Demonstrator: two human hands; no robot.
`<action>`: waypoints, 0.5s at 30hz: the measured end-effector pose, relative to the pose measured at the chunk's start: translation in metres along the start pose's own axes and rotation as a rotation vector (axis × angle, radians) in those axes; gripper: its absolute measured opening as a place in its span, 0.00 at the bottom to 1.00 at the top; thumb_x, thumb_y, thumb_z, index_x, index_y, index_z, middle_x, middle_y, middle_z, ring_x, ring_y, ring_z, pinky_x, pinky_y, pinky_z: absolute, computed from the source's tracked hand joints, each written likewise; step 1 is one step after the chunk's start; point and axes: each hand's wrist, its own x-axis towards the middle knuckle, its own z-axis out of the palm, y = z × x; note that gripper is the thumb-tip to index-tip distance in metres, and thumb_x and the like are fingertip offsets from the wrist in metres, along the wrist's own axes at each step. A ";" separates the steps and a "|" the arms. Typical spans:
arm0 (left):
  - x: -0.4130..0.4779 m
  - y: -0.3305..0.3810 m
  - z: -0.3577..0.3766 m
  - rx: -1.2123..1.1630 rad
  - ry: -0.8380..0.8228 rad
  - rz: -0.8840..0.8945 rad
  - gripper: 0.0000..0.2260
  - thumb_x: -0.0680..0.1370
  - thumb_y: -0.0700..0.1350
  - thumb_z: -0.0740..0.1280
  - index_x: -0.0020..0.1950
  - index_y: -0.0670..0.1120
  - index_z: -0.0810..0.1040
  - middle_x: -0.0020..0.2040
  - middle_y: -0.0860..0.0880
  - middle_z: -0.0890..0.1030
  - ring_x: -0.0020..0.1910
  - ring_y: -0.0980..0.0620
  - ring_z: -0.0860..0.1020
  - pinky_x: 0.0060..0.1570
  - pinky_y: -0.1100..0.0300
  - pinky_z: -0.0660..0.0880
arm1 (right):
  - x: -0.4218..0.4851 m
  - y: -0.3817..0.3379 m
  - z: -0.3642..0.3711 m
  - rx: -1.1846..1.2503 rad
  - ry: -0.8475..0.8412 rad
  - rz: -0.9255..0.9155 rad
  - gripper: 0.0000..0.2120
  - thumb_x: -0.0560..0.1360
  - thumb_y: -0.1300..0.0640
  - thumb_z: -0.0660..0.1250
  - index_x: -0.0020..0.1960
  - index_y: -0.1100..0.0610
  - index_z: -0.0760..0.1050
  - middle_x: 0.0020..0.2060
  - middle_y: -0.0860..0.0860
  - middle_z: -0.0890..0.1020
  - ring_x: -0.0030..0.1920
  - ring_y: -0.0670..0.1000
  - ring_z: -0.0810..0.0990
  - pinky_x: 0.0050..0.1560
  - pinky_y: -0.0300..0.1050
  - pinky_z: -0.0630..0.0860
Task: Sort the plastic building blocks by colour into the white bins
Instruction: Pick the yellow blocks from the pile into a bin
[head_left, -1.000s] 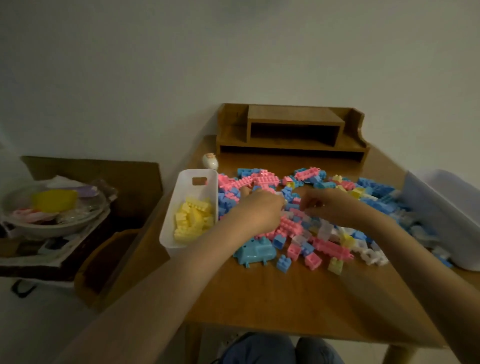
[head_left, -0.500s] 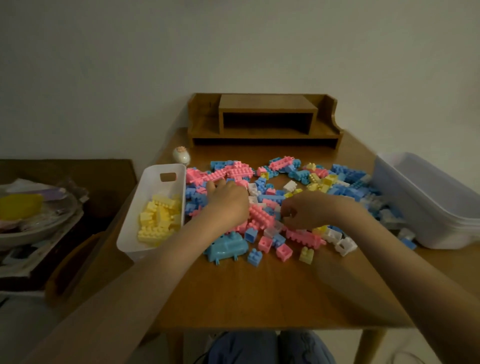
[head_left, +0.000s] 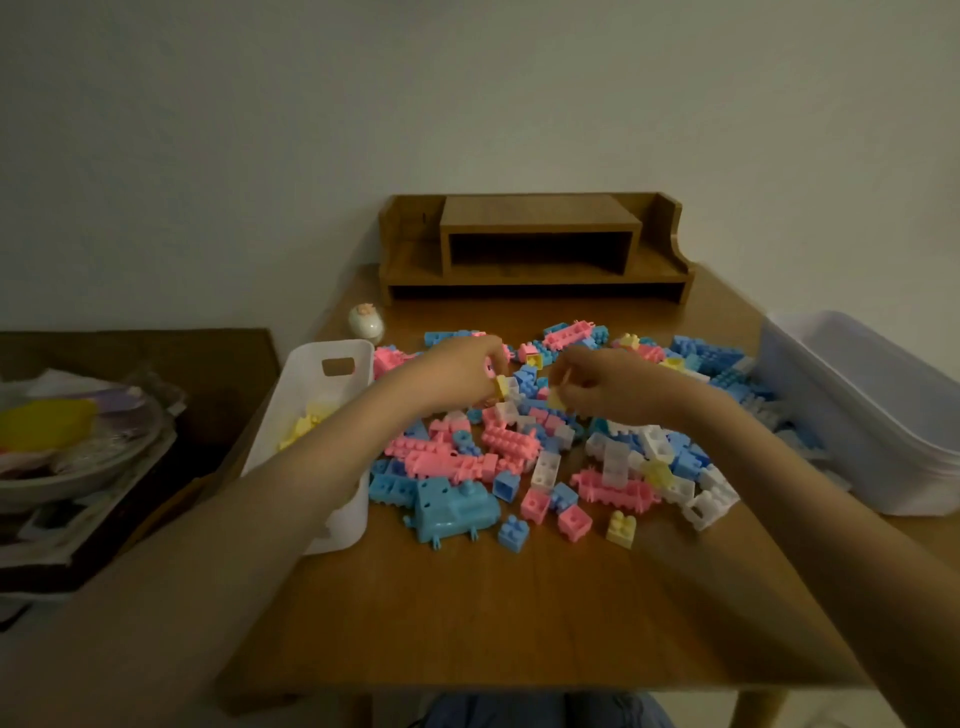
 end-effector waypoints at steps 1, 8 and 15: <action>0.002 0.001 -0.002 -0.021 -0.010 0.004 0.12 0.77 0.36 0.61 0.55 0.51 0.75 0.49 0.49 0.76 0.39 0.50 0.77 0.33 0.61 0.70 | 0.003 0.001 0.000 0.067 0.001 0.001 0.09 0.79 0.54 0.57 0.58 0.48 0.70 0.49 0.47 0.78 0.47 0.46 0.77 0.49 0.42 0.74; 0.029 0.019 0.002 0.075 -0.052 -0.051 0.12 0.79 0.35 0.58 0.60 0.41 0.76 0.58 0.44 0.78 0.53 0.48 0.80 0.46 0.56 0.76 | 0.041 0.015 0.001 0.949 0.083 0.205 0.07 0.78 0.58 0.56 0.47 0.61 0.71 0.38 0.56 0.72 0.35 0.51 0.71 0.34 0.41 0.68; 0.047 0.015 0.014 0.056 -0.150 -0.100 0.11 0.78 0.37 0.62 0.58 0.43 0.78 0.51 0.44 0.80 0.47 0.47 0.79 0.45 0.56 0.77 | 0.084 0.020 0.020 0.151 0.202 0.134 0.12 0.78 0.66 0.55 0.60 0.57 0.68 0.53 0.59 0.76 0.47 0.59 0.77 0.44 0.53 0.77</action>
